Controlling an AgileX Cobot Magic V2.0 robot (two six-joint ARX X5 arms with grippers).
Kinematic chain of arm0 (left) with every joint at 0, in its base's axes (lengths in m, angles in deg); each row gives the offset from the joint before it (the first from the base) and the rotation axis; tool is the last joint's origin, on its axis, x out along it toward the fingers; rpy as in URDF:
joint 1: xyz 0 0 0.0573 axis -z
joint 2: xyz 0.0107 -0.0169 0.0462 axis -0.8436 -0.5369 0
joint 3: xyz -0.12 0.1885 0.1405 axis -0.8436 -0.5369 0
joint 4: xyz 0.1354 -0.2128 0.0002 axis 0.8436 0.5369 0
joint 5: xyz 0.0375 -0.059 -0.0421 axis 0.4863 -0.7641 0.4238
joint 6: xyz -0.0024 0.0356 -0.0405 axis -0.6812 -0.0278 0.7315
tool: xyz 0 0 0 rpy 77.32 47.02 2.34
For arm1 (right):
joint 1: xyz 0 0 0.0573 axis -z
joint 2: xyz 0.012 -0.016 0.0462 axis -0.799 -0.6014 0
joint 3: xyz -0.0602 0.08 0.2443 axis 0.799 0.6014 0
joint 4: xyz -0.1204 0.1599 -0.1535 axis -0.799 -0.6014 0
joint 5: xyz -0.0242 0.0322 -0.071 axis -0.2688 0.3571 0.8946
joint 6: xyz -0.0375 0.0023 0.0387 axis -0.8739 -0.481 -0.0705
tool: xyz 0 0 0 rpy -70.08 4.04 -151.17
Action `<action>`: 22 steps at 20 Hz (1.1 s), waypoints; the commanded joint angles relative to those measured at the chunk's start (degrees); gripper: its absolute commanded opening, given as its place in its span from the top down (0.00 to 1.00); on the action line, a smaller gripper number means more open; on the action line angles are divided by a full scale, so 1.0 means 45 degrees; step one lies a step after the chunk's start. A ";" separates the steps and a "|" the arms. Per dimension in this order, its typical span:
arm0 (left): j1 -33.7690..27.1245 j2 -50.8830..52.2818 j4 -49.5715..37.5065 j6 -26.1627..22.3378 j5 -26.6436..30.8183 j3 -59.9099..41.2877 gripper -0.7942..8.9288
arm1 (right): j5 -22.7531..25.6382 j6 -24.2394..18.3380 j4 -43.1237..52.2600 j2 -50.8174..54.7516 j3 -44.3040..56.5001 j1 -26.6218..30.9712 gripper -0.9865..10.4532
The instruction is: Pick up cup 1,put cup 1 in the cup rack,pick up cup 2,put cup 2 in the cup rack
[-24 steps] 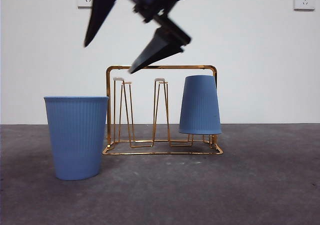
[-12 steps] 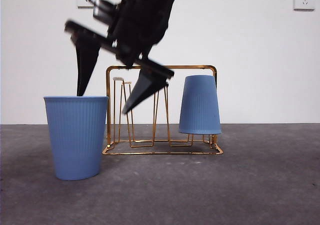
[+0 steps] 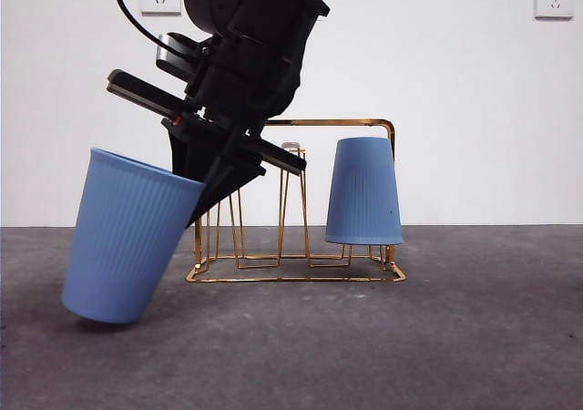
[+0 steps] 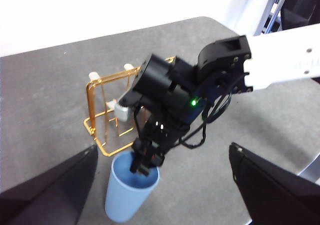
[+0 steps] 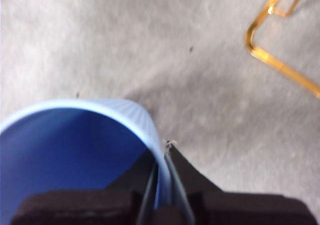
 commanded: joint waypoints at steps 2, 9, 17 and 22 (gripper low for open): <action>0.0019 -0.0199 -0.0539 0.0015 0.0029 -0.0102 0.47 | -0.0005 -0.0850 -0.0476 0.0675 -0.0068 -0.0019 0.92; 0.0015 -0.0801 -0.5110 -0.0257 -0.1443 -0.0102 0.47 | 0.3303 -0.2307 -0.0568 0.7091 -0.0068 -0.0019 0.92; -0.0010 -0.2263 -0.9583 -0.0398 -0.3978 -0.0102 0.46 | 0.3891 -0.3526 0.0491 1.2172 -0.0068 -0.0015 0.92; -0.0306 -0.3789 -1.3284 0.0374 -0.6790 -0.0102 0.46 | 0.3891 -0.4624 0.0971 1.4158 -0.0063 -0.0015 0.92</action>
